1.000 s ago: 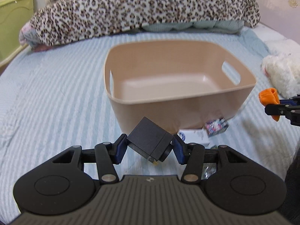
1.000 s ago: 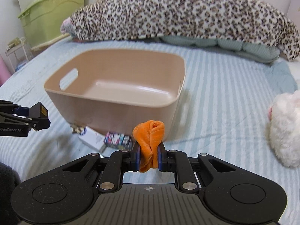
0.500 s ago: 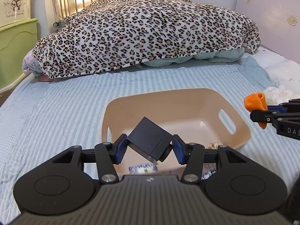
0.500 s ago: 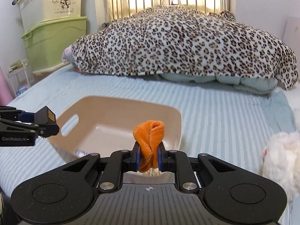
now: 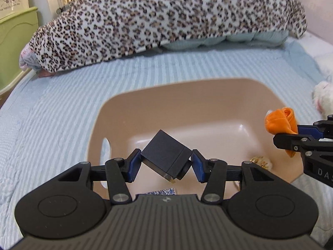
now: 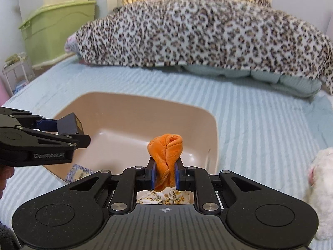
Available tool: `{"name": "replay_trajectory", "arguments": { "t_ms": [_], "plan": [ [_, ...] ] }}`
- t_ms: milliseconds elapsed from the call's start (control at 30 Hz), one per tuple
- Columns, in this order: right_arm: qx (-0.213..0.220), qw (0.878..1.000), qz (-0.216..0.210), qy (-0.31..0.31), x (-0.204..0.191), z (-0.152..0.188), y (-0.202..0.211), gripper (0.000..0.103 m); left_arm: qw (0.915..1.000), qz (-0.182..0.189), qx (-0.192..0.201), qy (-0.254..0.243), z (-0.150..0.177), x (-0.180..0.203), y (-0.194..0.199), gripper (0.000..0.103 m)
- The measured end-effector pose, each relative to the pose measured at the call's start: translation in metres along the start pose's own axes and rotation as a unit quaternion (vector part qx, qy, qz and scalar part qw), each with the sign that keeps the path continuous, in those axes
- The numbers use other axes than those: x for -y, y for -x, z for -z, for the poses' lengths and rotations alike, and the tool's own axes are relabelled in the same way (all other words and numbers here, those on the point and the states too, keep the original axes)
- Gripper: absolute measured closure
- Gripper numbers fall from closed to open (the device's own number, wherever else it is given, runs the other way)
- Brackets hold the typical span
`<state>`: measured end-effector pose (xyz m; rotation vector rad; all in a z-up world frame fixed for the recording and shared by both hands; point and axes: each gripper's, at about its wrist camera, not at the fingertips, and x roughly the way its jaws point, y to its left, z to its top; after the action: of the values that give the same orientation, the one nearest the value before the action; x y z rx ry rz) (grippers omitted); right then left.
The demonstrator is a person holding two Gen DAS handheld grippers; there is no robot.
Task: Organize objects
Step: 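Carry both items over the basket and release them inside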
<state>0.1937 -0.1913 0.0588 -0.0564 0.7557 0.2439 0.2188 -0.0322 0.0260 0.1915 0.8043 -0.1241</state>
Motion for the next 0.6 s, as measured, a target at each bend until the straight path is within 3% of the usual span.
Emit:
{"name": "replay_trajectory", "arguments": {
  "t_ms": [300, 333, 367, 600],
  "plan": [
    [-0.046, 0.999, 0.005, 0.011, -0.006, 0.014, -0.029, 0.086, 0.9988, 0.005, -0.049, -0.010, 0.016, 0.005, -0.024, 0.049],
    [-0.050, 0.999, 0.005, 0.010, -0.005, 0.016, -0.030, 0.081, 0.9987, 0.006, -0.049, -0.010, 0.017, 0.005, -0.023, 0.049],
    [-0.051, 0.999, 0.006, 0.010, -0.005, 0.018, -0.030, 0.068, 0.9989, 0.005, -0.045, -0.009, 0.018, 0.005, -0.020, 0.049],
    [-0.036, 0.999, 0.007, 0.003, -0.002, 0.018, -0.008, 0.039, 0.9999, 0.006, -0.013, -0.001, 0.011, 0.002, 0.009, 0.030]
  ]
}}
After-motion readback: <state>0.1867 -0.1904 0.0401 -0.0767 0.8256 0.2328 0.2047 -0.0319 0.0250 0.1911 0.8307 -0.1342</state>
